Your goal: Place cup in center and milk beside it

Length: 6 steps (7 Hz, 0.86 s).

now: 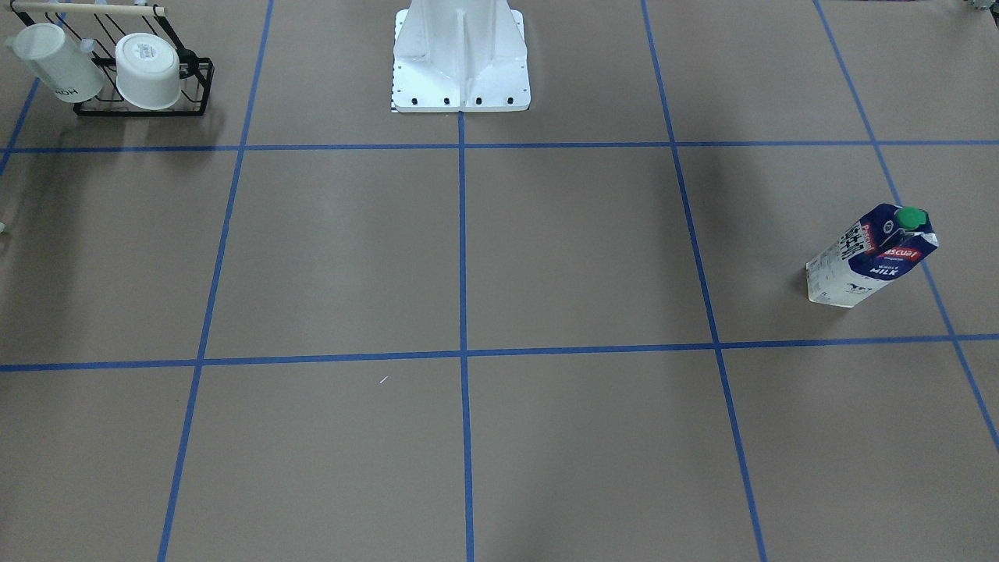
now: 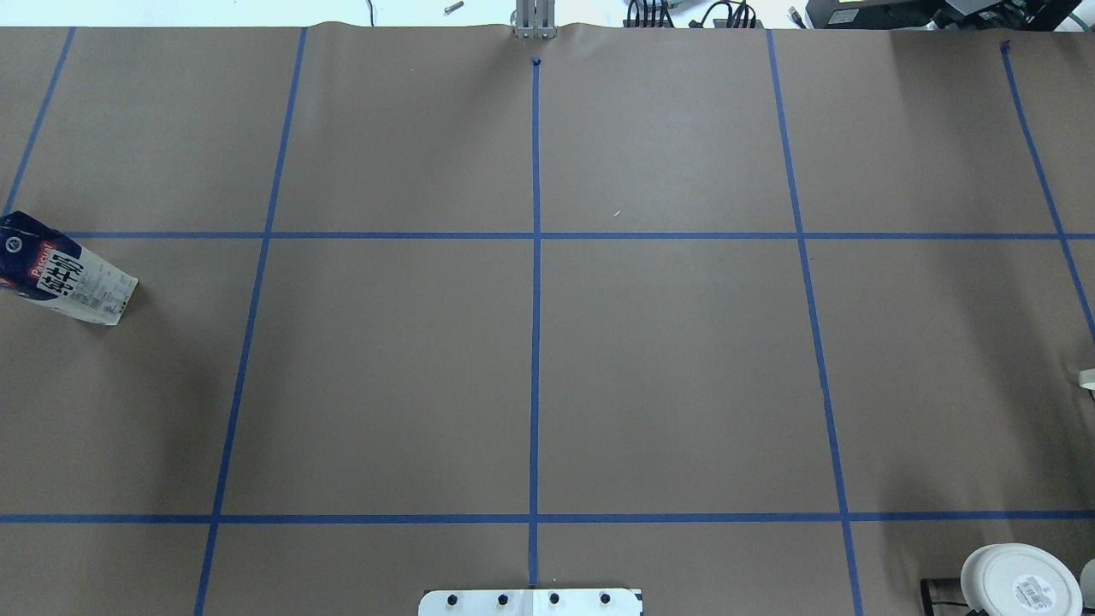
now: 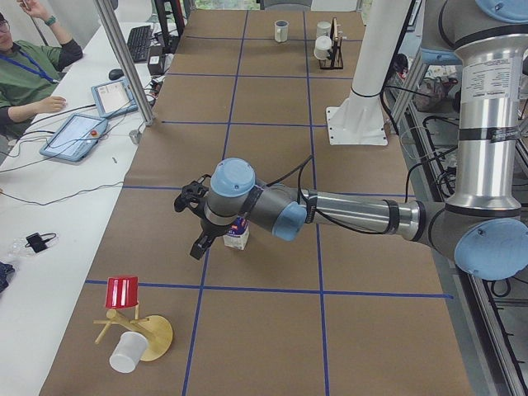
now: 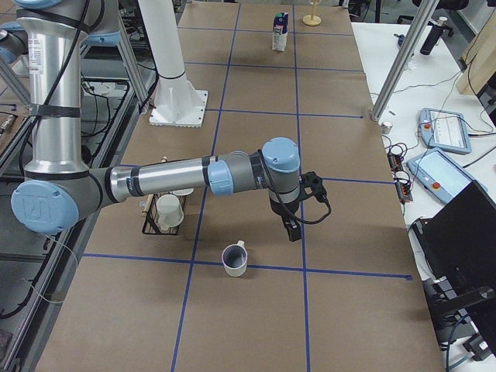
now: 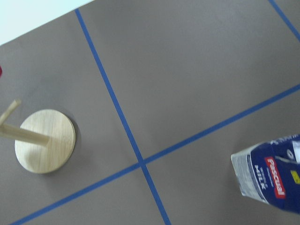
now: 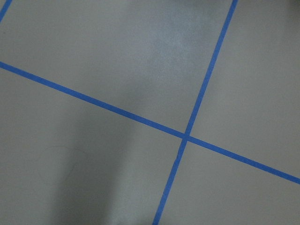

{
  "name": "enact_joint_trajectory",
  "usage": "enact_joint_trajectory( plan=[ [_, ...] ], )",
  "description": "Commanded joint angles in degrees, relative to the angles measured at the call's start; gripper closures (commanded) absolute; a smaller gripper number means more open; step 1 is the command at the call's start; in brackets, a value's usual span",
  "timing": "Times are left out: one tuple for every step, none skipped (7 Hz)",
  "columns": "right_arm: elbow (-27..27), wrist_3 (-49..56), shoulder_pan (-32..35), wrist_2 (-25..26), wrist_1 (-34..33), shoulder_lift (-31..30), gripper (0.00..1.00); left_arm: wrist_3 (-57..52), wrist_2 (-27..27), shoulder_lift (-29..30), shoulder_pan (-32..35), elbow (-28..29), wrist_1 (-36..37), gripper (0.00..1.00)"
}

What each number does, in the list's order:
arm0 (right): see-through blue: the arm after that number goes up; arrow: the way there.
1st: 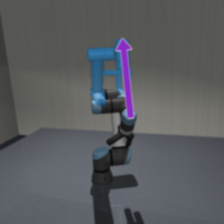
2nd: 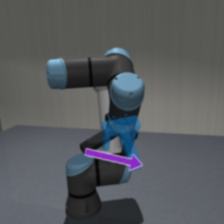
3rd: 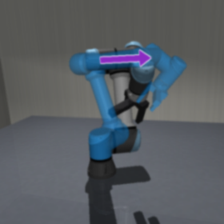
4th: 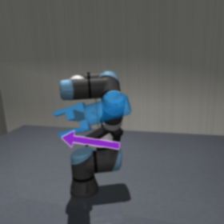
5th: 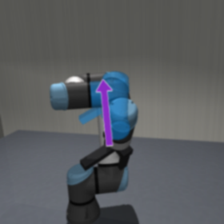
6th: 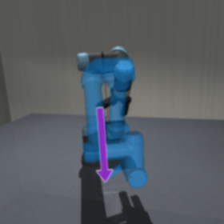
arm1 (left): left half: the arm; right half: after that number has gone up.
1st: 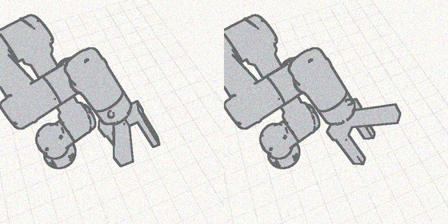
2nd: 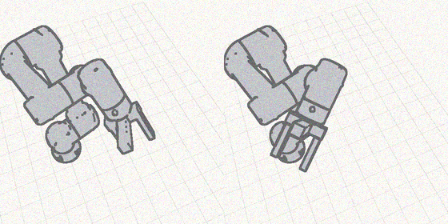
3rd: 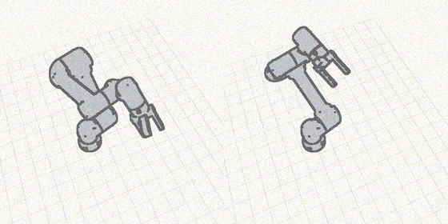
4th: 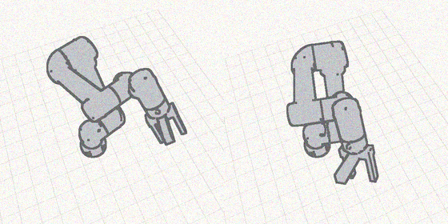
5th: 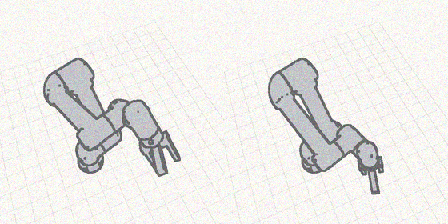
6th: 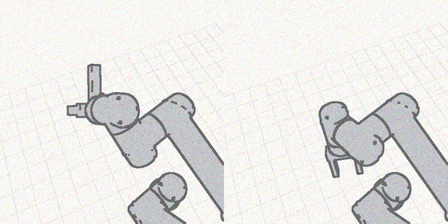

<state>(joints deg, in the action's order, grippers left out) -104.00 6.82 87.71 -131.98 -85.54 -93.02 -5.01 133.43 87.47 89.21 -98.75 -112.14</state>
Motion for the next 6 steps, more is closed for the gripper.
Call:
enact_joint_trajectory(
  plan=[
    [-0.1, -16.8, -2.5, -1.3, 8.8, -1.2, 0.00, 0.4, 0.2, 0.1, 0.0, 0.1, -0.4, 0.02],
    [0.0, -22.3, -3.9, -0.3, 15.0, -6.3, 0.00, 0.4, 0.2, -0.2, 0.0, -0.2, -0.4, 0.02],
    [-0.1, -22.8, -6.1, 1.4, 19.4, -10.5, 0.00, 0.3, 0.2, -0.4, 0.1, -0.6, -0.4, 0.02],
    [-0.2, -22.8, -7.1, 2.1, 21.3, -12.9, 0.00, 0.3, 0.2, -0.4, 0.1, -0.7, -0.4, 0.02],
    [-0.4, -22.3, -11.1, 2.3, 27.1, -16.0, 0.00, 0.3, 0.2, -0.5, 0.1, -0.9, -0.4, 0.02],
    [-0.4, -21.9, -14.8, 3.9, 32.1, -18.7, 0.00, 0.3, 0.2, -0.5, 0.1, -1.0, -1.1, 0.02]
  ],
)
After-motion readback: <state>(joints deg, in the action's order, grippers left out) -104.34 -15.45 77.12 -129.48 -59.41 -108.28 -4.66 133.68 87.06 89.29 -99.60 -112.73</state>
